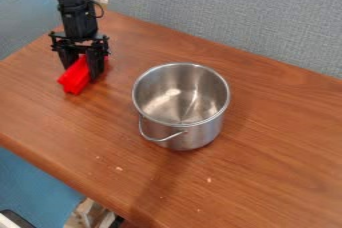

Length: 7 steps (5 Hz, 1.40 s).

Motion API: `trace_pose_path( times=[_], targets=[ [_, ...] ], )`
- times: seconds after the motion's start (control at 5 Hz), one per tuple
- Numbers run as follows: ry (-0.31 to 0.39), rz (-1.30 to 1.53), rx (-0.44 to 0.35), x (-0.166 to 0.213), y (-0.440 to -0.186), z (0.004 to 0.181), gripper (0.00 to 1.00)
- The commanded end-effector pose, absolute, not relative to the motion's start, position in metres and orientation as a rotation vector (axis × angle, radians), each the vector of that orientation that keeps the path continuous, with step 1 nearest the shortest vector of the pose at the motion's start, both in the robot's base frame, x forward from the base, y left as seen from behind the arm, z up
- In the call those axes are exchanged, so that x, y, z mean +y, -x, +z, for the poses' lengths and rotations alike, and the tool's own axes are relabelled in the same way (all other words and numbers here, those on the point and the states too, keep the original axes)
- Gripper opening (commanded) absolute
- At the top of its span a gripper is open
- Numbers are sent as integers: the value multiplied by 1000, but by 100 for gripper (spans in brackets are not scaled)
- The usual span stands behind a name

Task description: Put the red object in the metal pot

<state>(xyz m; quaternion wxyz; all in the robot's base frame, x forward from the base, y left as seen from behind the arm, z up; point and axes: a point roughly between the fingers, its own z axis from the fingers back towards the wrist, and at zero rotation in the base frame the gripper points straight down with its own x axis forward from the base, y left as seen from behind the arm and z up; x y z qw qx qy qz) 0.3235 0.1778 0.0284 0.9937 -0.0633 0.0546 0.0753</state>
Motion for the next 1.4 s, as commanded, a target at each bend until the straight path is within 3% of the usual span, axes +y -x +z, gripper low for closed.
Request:
trace_pose_path(
  times=[0.0,1.2],
  targets=[
    [83,165,12,186,-327,69,0],
    [101,193,4,184,-323,79,0]
  ],
)
